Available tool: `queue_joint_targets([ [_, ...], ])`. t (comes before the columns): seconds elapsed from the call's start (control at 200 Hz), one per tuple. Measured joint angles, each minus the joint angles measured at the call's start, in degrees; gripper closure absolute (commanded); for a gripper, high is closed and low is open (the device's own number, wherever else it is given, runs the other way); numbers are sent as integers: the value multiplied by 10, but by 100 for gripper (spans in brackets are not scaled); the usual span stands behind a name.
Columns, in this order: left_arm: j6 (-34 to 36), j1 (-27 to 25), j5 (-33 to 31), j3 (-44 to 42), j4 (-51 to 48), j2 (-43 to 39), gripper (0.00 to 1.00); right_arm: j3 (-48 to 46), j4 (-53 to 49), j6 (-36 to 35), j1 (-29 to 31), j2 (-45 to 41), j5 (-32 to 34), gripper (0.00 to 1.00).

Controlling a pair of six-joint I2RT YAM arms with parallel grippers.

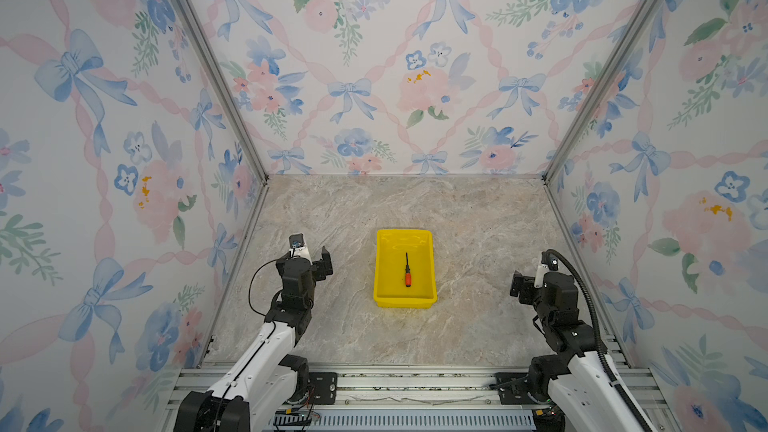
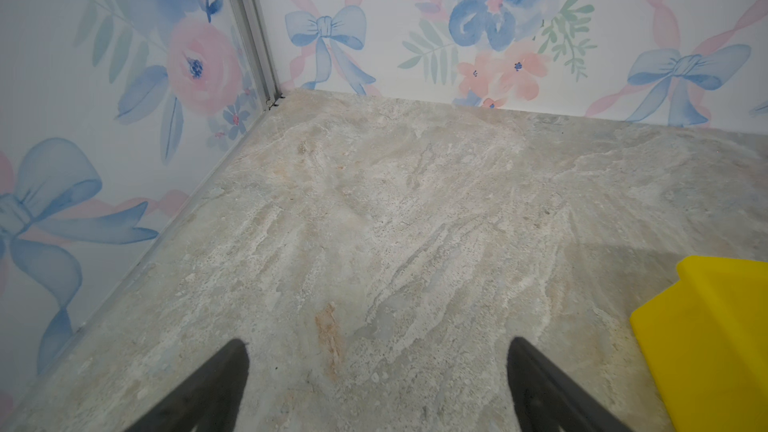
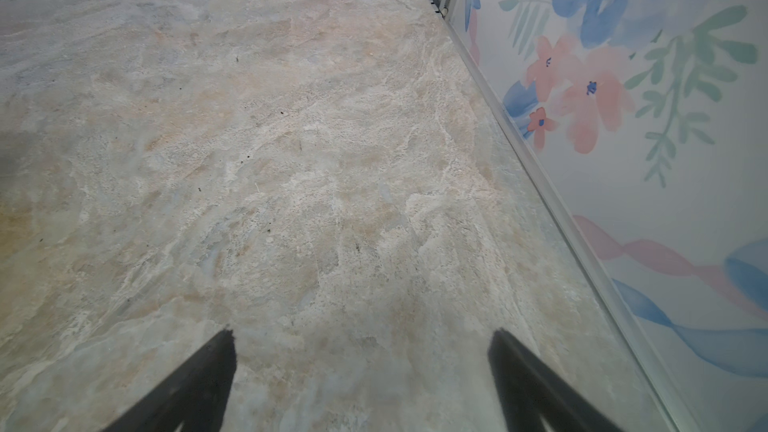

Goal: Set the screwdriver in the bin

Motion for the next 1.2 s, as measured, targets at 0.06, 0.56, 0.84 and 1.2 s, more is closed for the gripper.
queue_joint_targets([
  [0.06,11,2,0,-5,6,11,2,-17,24,-3,0,7,0,3],
  [0.56,26,35,5,-43,165,144,2,-37,233,-12,-1,175,-1,3],
  [0.84,41,38,22,-23,259,237,2,-2,344,-23,-4,323,-5,3],
  [1.2,70,42,49,5,353,324,2,103,440,-28,-6,494,-14,3],
])
